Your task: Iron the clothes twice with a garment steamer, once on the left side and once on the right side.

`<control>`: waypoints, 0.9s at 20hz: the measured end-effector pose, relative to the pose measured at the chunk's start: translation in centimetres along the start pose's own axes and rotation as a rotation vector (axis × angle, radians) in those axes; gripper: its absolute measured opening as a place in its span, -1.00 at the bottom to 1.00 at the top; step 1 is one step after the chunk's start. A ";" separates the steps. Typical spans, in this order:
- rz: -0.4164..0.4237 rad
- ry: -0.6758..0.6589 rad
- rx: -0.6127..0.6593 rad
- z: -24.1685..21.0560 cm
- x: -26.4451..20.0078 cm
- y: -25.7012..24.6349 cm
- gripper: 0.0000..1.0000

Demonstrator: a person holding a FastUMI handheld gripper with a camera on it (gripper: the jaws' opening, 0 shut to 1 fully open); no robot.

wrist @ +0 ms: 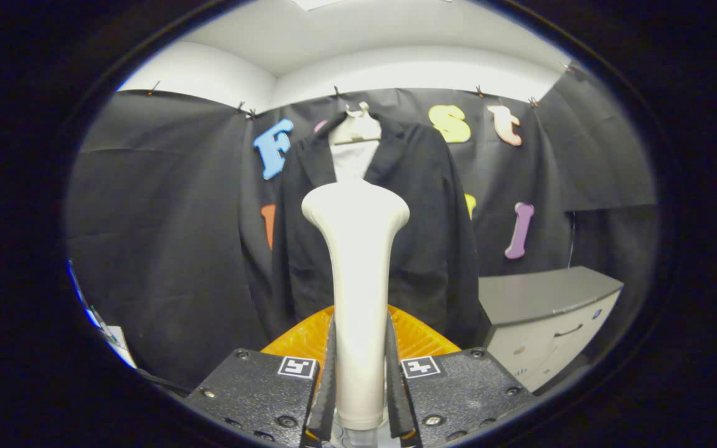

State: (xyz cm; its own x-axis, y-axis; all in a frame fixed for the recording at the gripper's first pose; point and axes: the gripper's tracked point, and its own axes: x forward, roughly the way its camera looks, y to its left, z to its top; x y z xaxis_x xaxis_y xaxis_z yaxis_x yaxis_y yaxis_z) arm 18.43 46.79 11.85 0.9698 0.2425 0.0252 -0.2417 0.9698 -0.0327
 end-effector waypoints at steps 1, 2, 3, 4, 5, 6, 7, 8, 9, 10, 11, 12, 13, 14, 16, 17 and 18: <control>0.018 -0.040 -0.005 1.6 1.0 1.0 -0.27; 0.034 -0.079 -0.006 3.1 1.8 1.9 -0.27; 0.047 -0.118 -0.006 4.7 2.7 2.7 -0.27; 0.063 -0.153 -0.014 6.2 3.6 3.5 -0.27; 0.076 -0.183 -0.024 7.4 4.4 4.2 -0.27; 0.093 -0.214 -0.032 9.2 5.7 5.3 -0.27; 0.104 -0.242 -0.033 10.6 6.4 6.1 -0.27; 0.108 -0.264 -0.040 11.9 7.2 6.7 -0.27; 0.101 -0.285 -0.045 12.6 7.6 7.0 -0.27; 0.099 -0.315 -0.047 13.6 8.1 7.2 -0.27; 0.107 -0.342 -0.053 14.6 8.9 7.6 -0.27; 0.118 -0.356 -0.056 15.2 9.6 8.1 -0.27; 0.131 -0.369 -0.058 15.9 10.5 8.6 -0.27; 0.140 -0.378 -0.059 16.6 11.3 9.0 -0.27; 0.137 -0.395 -0.070 17.7 13.0 9.3 -0.27; 0.126 -0.402 -0.082 18.1 13.9 9.3 -0.27; 0.122 -0.409 -0.096 18.4 14.8 9.4 -0.27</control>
State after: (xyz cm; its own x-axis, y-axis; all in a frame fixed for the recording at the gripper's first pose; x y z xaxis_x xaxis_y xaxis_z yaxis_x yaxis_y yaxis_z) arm 29.92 59.95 30.30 0.8372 0.3639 0.4083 -0.3307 0.9314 -0.1522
